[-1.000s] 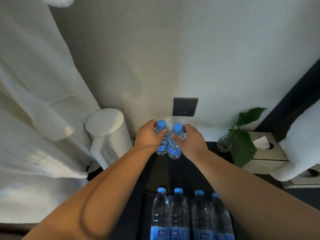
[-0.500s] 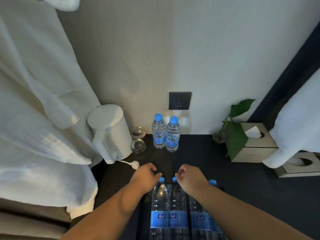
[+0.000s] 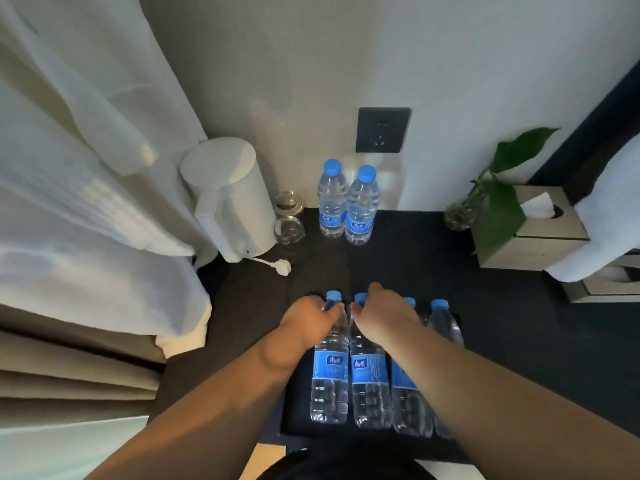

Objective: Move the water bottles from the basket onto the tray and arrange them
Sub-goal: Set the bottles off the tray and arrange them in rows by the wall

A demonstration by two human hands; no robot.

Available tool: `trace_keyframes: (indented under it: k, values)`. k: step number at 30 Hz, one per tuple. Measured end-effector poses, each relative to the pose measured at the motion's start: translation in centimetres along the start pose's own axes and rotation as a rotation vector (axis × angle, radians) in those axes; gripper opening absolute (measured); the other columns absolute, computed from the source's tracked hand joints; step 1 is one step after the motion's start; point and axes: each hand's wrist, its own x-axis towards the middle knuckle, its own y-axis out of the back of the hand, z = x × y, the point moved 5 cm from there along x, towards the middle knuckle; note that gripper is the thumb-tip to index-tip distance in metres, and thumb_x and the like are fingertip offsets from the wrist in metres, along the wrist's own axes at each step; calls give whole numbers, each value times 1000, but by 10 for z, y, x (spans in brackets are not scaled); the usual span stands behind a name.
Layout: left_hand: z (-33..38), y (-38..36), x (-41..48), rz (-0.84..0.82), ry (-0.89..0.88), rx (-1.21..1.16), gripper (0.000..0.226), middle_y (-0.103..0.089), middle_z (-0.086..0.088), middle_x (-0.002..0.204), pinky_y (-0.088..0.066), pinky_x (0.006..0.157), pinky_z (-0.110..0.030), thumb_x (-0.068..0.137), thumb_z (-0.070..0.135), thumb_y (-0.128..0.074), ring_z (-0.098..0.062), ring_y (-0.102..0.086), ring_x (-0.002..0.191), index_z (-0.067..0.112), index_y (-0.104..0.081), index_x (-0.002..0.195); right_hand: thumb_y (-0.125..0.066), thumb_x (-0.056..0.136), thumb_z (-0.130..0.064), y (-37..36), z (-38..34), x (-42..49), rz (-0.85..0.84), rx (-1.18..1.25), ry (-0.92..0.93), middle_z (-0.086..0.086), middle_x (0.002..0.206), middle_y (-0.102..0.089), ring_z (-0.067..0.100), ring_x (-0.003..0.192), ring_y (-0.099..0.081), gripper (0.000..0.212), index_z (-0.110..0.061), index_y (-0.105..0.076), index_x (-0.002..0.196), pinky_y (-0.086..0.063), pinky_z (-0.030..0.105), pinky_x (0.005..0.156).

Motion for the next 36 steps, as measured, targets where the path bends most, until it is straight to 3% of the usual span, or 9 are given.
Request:
trace_keyframes:
  k: [4, 8, 12, 19, 22, 24, 29, 36]
  values:
    - [1, -6, 3, 25, 40, -18, 52, -72, -7, 82, -48, 69, -32, 96, 58, -55, -24, -68, 79, 12, -73, 82, -58, 93, -63, -3, -5, 5, 27, -50, -64, -5, 79, -54, 18, 76, -58, 41, -24, -58, 105, -36, 31, 53]
    - [3, -3, 2, 15, 31, 9, 48, -61, -3, 69, -41, 62, -29, 100, 51, -54, -24, -62, 72, 17, -56, 65, -63, 92, -63, -2, -9, 10, -43, -18, -76, -2, 76, -66, 16, 69, -66, 40, -24, -56, 84, -45, 30, 54]
    - [6, 9, -1, 20, -16, -21, 36, -59, -1, 66, -38, 54, -29, 92, 43, -58, -22, -60, 66, 18, -53, 66, -65, 90, -52, 7, -7, 5, -117, 95, -32, 0, 62, -63, 16, 59, -63, 39, -19, -61, 71, -39, 28, 50]
    - [26, 34, -5, 28, -163, -158, 42, -55, 0, 60, -53, 65, -41, 91, 45, -66, -15, -52, 57, 20, -47, 63, -63, 97, -49, 33, -4, -8, -124, 245, -13, 4, 70, -67, 20, 64, -66, 41, -10, -71, 87, -45, 30, 56]
    - [37, 51, -6, 85, -199, -154, 42, -62, -4, 66, -52, 65, -38, 94, 48, -64, -21, -60, 63, 15, -56, 68, -66, 97, -49, 54, -4, -9, -101, 295, 27, 8, 83, -75, 23, 76, -73, 39, -12, -74, 91, -53, 34, 65]
    - [44, 62, -7, 115, -202, -140, 42, -61, 1, 67, -47, 61, -32, 92, 52, -63, -17, -60, 64, 16, -58, 70, -66, 97, -50, 66, -4, -11, -68, 296, 48, 7, 86, -75, 21, 77, -72, 36, -15, -72, 93, -54, 34, 66]
    - [62, 79, -14, 156, -239, -131, 37, -66, 6, 69, -47, 58, -32, 88, 56, -61, -9, -60, 61, 21, -63, 79, -66, 98, -48, 90, -5, -15, 71, 302, 135, -2, 86, -66, 17, 78, -65, 27, -22, -64, 100, -47, 30, 65]
    - [102, 112, -26, 371, -561, -1, 24, -58, 6, 76, -39, 59, -28, 93, 45, -59, -6, -55, 68, 32, -54, 73, -64, 100, -45, 133, -8, -15, 279, 335, 225, -12, 80, -58, 10, 74, -57, 19, -27, -57, 97, -36, 23, 56]
